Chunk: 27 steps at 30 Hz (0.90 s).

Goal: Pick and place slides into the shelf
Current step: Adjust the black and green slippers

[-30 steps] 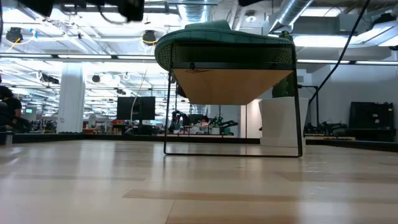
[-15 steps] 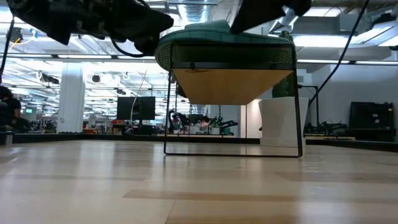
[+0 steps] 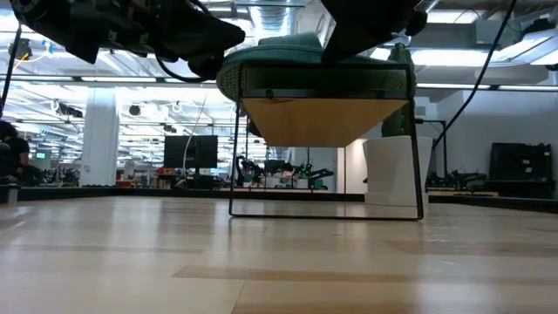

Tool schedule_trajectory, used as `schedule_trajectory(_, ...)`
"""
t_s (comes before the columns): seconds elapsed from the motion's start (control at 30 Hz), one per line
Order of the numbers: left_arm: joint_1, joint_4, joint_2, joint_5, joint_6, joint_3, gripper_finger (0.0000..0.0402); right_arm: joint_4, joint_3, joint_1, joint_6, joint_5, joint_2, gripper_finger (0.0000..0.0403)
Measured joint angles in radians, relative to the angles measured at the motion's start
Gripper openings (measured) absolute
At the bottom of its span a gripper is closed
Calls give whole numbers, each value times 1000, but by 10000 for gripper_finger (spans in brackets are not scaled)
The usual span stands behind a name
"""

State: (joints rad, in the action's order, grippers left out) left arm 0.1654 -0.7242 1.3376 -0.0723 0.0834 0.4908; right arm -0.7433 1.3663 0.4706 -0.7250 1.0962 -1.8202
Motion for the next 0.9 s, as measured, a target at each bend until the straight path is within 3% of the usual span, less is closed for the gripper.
schedule_trajectory(0.6, 0, 25, -1, 35, 3, 0, 0, 14, -2, 3, -6, -13, 1, 0)
schedule_trajectory(0.9, 0, 84, -1, 156, 54, 0, 0, 46, -3, 76, 0, 28, -2, 0)
